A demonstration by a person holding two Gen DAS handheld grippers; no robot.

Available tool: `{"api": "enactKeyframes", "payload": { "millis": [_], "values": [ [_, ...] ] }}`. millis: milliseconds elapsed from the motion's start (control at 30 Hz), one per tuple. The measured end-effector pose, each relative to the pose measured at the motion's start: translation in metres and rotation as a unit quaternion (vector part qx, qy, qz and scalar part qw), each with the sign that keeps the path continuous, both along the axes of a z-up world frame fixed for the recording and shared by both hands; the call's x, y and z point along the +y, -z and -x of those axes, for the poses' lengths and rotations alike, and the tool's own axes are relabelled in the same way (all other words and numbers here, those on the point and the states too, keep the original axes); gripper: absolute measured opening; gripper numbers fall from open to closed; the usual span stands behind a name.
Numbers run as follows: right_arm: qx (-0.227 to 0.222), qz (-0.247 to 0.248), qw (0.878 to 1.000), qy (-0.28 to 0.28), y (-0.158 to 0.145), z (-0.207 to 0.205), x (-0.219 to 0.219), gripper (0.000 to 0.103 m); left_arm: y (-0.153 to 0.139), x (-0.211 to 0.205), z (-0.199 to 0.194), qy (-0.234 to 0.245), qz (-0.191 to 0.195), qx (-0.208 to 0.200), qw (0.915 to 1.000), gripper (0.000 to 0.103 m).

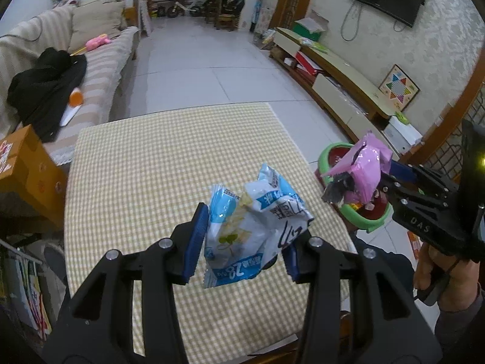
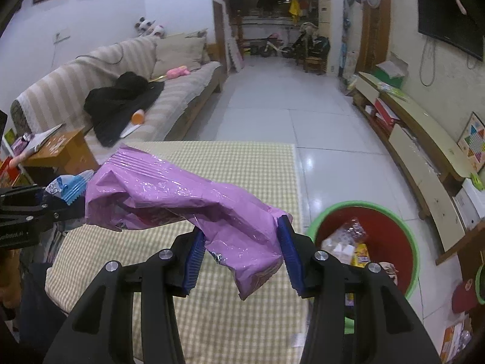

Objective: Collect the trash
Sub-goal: 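Lift the snack wrapper and pink bag and carry them over the bin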

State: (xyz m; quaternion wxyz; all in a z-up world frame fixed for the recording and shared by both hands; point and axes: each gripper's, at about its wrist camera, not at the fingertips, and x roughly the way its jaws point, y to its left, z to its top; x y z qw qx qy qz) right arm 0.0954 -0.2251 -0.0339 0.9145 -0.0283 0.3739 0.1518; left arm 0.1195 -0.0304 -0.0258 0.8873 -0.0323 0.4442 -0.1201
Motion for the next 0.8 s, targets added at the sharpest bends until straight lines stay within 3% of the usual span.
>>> {"api": "enactKeyframes", "payload": {
  "millis": [300,800],
  "values": [
    [-0.006,-0.006,0.998,0.058,-0.003,-0.006,-0.062,0.045,0.001,-0.055,-0.023,0.053,0.007,-0.001,0.9986,0.043],
    [0.012,-0.026,0.987,0.155,0.018,-0.022,-0.166,0.045,0.02,-0.157,-0.07,0.142,0.022,0.018,0.9894,0.043]
  ]
}}
